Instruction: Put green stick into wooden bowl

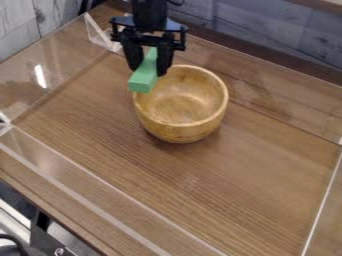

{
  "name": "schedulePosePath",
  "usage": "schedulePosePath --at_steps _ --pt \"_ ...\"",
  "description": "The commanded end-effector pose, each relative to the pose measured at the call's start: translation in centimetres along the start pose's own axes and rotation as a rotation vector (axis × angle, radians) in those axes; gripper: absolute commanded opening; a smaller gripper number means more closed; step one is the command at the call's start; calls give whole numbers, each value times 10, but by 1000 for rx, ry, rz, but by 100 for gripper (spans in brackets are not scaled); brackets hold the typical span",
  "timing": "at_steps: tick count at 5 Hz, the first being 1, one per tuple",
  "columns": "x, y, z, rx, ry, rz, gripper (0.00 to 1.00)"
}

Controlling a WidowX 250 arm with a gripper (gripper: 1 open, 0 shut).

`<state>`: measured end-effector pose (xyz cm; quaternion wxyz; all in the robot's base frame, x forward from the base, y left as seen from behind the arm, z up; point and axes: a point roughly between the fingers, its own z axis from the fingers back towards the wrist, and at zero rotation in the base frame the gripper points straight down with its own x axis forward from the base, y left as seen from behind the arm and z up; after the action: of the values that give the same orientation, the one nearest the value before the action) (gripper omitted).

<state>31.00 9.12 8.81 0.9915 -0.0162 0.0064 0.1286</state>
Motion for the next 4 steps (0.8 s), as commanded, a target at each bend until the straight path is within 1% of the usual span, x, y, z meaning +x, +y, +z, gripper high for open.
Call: schedulePosePath --at_steps 1,2,3,4 --pt "12 -7 23 4 -96 -14 0" --pt "14 -13 17 1 -95 -15 0" --pt "15 -18 15 -3 -92 -16 100" --pt "14 -21 17 -8 -92 -15 100"
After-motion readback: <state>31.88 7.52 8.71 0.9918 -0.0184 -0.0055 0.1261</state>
